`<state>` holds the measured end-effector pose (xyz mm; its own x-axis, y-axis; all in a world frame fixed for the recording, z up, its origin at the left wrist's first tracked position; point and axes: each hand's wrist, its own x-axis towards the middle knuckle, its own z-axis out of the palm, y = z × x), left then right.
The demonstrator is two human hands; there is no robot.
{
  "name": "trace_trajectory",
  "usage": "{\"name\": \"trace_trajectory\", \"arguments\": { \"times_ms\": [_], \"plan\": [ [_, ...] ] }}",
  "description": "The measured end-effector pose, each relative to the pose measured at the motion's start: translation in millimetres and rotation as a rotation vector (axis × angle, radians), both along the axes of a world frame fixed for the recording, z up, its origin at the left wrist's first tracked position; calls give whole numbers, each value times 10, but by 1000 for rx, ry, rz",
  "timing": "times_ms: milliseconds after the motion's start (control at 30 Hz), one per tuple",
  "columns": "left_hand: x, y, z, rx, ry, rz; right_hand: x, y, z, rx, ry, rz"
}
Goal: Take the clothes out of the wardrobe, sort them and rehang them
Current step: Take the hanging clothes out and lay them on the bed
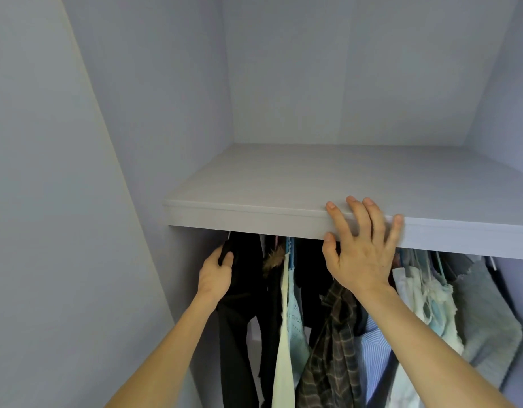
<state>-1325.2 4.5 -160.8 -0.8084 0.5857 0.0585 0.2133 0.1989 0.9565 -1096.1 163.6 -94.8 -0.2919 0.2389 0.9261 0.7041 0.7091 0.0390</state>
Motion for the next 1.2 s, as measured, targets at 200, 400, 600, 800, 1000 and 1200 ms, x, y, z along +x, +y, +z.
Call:
{"name": "trace_trajectory", "arguments": {
  "times_ms": [200, 400, 600, 800, 1000, 1200],
  "plan": [
    [322, -613, -267, -60, 9, -19, 8, -593, -394, -255, -49, 316],
    [783, -1401, -267, -97, -122, -75, -115, -1127, -1044, -726, -258, 605],
    [1561, -2429, -306, -188, -232, 31, -416, -1485, -1223, -1099, -571, 992],
    [2453, -3347, -496, -242, -352, 227, -415, -2207, -1570, -947, -922, 1255],
    [3532, -4097, -612, -276, -414, 461, -134, -3201, -1825, -935, -1047, 1540],
    [4455, -4898, -589, -323, -425, 621, 281, -4322, -1802, -756, -1094, 1784]
  ]
}}
